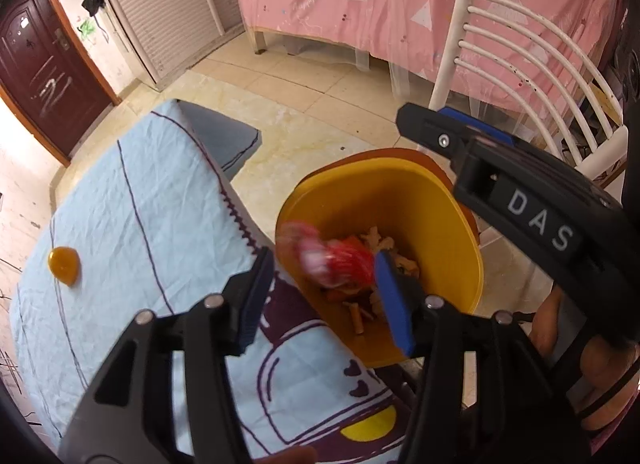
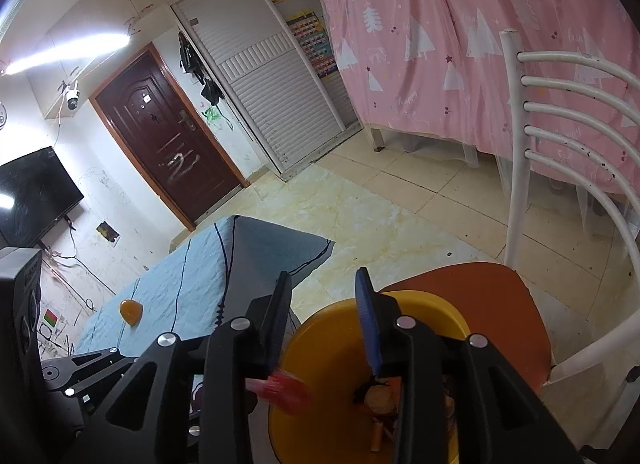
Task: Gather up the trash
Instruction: 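Move both open grippers back over the bedsheet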
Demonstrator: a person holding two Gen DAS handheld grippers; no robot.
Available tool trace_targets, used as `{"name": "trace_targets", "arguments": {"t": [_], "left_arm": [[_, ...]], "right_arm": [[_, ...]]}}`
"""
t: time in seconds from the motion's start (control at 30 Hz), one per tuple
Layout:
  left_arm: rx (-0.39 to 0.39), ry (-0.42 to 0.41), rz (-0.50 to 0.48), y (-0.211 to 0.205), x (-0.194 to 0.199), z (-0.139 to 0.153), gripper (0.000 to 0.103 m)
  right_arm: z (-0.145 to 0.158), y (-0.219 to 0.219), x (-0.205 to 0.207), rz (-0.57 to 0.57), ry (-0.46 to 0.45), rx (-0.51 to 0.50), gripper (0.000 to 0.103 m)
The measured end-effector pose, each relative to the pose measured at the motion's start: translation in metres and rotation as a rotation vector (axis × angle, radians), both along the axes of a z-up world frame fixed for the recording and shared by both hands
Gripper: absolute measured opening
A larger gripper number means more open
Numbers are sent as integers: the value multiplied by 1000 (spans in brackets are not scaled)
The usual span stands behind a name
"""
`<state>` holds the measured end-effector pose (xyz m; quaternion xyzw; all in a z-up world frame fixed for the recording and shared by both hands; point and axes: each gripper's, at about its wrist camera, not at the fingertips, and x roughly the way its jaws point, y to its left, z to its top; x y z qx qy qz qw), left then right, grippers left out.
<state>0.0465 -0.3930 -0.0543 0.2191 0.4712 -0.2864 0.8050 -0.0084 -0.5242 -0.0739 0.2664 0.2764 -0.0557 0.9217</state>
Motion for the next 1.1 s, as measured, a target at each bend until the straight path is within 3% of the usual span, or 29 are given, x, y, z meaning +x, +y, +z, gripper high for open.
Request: {"name": "trace_targets", "arguments": {"t": [0.53,0.83,0.93,1.0,1.1], "left_arm": [[-28,-17,13,14,-3,12,52],[-75,-42,49,40,-2,26,55],[-99,-67,76,54,-2,33,61],[-113,-87,96,64,-1,38,63],[-134,-104,118,82,-2,44,63]], "right_arm": [[4,6,0,14,-17,-5,35],[11,27,5,65,-35,-40,44],[17,37,4,80,-61,-59,52],[23,42,1,87,-93,-70,62],[30,50,-2,96,-132,-91,67]]}}
